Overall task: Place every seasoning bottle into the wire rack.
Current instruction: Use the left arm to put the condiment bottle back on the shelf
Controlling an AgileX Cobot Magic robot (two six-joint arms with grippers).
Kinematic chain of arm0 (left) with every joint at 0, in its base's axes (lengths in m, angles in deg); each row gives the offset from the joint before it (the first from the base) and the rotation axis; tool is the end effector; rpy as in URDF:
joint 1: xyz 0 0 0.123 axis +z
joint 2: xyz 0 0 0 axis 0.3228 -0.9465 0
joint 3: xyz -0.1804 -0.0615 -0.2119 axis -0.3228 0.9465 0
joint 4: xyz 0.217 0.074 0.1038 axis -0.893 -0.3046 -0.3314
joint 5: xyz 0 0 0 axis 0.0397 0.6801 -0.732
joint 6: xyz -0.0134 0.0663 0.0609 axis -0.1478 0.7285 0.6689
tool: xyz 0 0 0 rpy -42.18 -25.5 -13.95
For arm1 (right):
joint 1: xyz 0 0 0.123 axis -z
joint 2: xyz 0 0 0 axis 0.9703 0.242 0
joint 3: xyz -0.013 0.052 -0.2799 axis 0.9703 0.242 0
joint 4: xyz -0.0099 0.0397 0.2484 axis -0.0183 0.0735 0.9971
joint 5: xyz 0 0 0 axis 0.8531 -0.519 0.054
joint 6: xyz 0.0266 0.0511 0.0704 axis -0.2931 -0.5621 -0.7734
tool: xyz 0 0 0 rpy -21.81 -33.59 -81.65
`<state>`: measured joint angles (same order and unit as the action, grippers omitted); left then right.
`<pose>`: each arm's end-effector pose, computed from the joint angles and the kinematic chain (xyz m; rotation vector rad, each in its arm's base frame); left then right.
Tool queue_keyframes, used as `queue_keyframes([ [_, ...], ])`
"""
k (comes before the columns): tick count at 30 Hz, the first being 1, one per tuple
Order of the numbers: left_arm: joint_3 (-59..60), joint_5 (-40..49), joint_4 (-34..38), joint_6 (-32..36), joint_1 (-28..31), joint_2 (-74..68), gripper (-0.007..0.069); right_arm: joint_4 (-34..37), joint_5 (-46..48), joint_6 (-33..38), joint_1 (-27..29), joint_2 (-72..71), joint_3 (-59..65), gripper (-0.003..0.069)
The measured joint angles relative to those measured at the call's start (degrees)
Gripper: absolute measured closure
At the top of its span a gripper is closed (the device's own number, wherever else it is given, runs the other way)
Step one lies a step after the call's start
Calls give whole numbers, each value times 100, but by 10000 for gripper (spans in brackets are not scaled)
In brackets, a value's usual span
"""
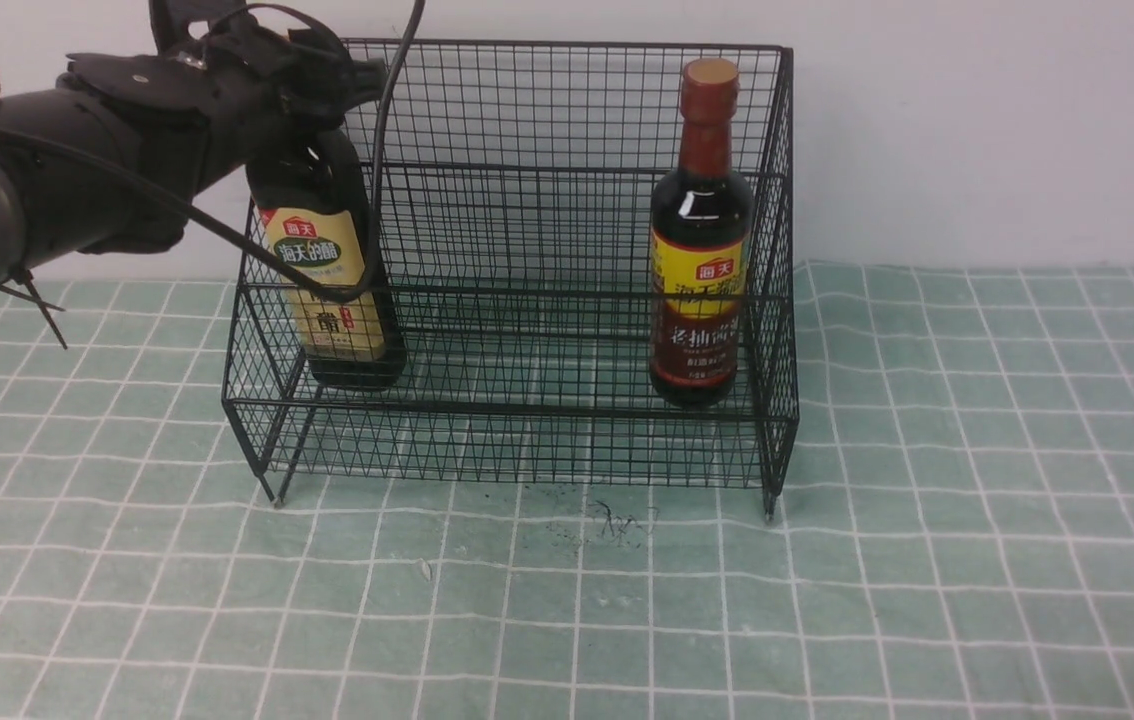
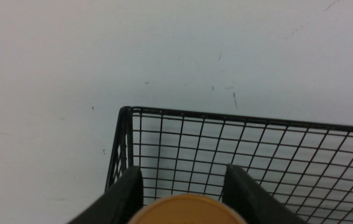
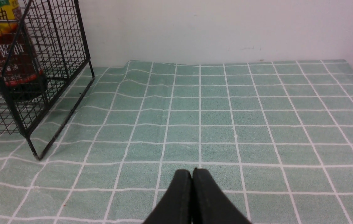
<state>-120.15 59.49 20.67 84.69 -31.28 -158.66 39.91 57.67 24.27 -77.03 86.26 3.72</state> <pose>0.4243 -0.0748 0.3048 -0.1333 1.8268 -0.1103 0.0525 -0.0023 0.1725 0.0845 1.8661 0.0367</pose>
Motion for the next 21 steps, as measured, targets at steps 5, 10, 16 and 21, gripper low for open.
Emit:
queue_keyframes([
  [5, 0, -5, 120, 149, 0, 0, 312, 0, 0, 0, 0, 0, 0, 673],
  [10, -17, 0, 220, 434, 0, 0, 269, 0, 0, 0, 0, 0, 0, 673],
  [16, -18, 4, 337, 591, 0, 0, 187, 0, 0, 0, 0, 0, 0, 673],
  [21, -18, 25, 456, 863, 0, 64, 175, 0, 0, 0, 0, 0, 0, 673],
])
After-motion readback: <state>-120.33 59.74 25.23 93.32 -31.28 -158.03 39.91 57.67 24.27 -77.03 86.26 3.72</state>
